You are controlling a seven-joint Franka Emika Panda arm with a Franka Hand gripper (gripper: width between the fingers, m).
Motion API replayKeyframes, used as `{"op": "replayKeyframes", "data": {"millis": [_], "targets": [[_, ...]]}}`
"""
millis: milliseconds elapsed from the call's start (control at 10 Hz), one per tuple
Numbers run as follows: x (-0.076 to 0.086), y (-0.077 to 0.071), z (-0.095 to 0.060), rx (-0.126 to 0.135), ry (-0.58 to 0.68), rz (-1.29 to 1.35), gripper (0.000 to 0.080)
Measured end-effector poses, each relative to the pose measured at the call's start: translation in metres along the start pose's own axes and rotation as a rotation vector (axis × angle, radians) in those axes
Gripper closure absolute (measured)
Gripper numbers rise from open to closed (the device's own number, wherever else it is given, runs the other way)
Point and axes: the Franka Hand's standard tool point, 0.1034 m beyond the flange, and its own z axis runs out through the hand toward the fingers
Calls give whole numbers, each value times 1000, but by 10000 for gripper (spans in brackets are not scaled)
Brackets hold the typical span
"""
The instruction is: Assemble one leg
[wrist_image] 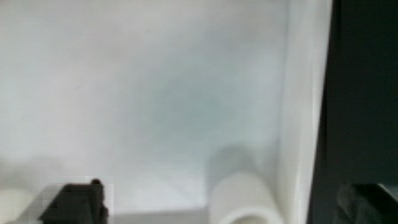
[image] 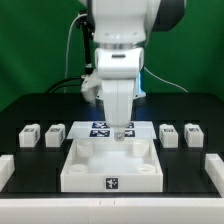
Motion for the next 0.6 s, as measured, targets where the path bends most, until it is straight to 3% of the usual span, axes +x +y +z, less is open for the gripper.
{"op": "replayKeyframes", "data": {"millis": [300,600], "targets": [[-6,-11,33,23,18,-21,150],[-12,-16,41,37,20,-6,150]]}}
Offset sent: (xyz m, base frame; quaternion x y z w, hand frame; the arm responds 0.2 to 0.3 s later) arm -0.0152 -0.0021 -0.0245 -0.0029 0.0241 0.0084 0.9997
